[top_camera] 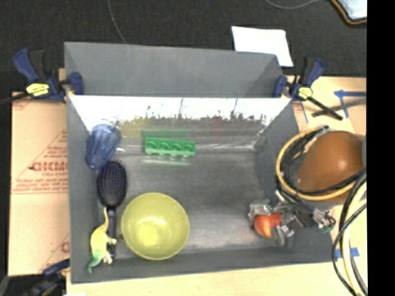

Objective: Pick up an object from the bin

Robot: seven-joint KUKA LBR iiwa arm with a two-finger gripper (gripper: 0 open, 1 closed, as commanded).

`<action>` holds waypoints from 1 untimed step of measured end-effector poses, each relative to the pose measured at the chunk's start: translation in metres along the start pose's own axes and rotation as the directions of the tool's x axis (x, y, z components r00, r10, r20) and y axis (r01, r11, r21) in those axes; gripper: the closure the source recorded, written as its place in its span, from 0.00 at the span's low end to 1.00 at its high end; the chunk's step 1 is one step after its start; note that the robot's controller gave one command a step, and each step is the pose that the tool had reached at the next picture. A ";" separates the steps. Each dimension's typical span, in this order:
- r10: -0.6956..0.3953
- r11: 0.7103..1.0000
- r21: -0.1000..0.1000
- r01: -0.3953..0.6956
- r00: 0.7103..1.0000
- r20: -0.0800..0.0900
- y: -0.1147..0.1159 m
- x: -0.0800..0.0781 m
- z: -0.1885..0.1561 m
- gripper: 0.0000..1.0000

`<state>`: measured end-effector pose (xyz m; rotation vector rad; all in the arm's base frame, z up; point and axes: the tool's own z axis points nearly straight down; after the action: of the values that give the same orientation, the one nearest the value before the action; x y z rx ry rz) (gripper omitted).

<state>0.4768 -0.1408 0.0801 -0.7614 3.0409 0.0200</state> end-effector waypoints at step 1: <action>0.000 1.000 0.000 0.000 1.000 0.002 0.001 0.000 -0.007 1.00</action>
Offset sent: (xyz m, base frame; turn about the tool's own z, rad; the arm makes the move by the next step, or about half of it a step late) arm 0.0001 0.0003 0.0049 0.0000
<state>0.4765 -0.1403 0.0871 -0.7612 3.0390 0.0209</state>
